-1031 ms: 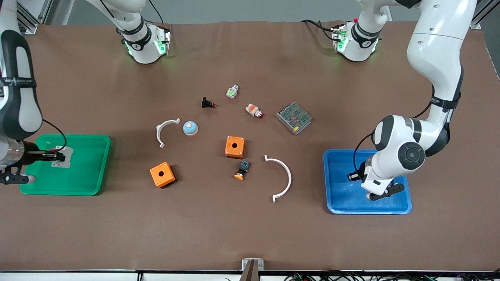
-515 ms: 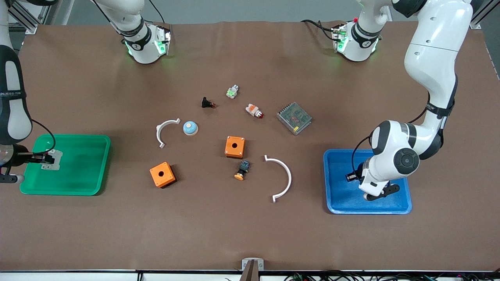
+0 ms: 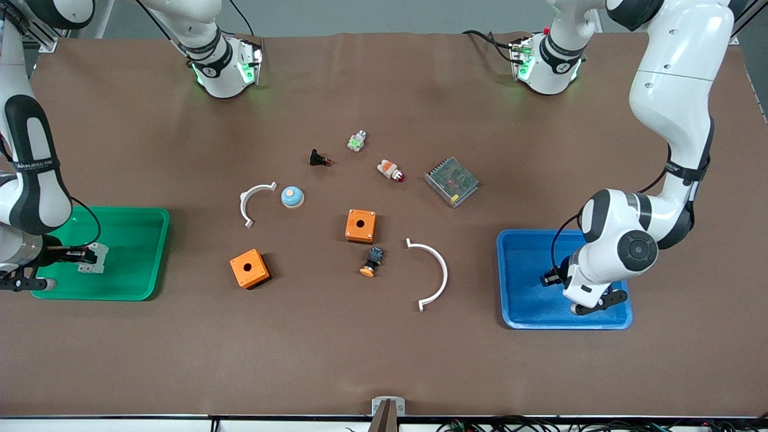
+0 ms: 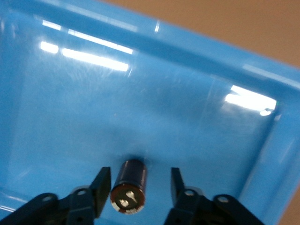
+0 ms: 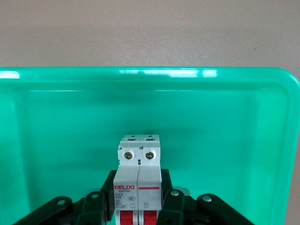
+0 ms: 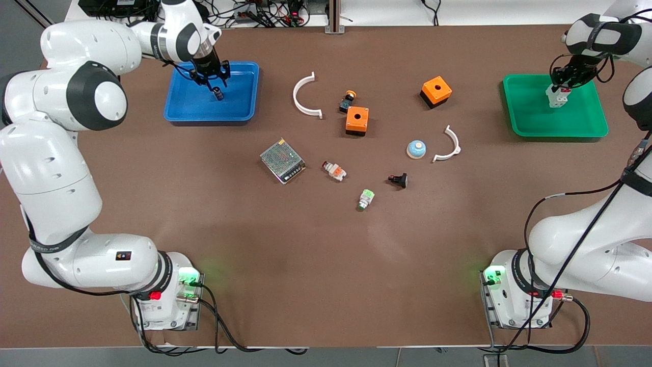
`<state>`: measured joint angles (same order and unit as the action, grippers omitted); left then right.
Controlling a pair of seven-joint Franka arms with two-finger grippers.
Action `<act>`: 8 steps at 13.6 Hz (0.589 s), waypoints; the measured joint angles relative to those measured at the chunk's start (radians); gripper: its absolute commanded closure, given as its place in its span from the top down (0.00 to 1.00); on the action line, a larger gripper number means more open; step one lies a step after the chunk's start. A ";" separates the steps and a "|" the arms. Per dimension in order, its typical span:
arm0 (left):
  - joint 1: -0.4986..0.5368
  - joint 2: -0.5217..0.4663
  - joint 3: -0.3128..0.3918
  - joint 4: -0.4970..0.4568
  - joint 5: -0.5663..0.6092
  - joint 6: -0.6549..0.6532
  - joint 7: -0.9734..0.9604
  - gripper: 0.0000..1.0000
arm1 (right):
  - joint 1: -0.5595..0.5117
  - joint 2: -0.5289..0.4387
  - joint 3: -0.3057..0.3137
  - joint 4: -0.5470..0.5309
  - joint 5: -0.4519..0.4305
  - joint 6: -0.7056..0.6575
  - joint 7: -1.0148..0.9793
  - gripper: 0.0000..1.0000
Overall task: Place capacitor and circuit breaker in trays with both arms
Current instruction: 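Lower the capacitor into the blue tray while the right gripper lowers the breaker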
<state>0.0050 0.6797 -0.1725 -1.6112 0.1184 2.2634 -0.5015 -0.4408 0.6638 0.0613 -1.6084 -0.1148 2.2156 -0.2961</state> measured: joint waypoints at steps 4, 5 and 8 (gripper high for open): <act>-0.002 -0.132 -0.013 0.065 0.018 -0.160 0.023 1.00 | -0.009 0.013 0.000 0.001 0.000 0.009 0.000 0.66; -0.004 -0.169 -0.016 0.094 0.018 -0.234 0.045 1.00 | -0.011 0.013 0.000 0.002 0.000 0.009 0.000 0.89; -0.012 -0.270 -0.020 0.184 0.018 -0.440 0.107 1.00 | -0.012 0.010 0.004 0.010 0.000 0.000 0.000 0.98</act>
<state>-0.0072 0.4100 -0.1930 -1.4275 0.1365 1.8231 -0.3948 -0.4524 0.6741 0.0651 -1.5986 -0.1148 2.2158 -0.2961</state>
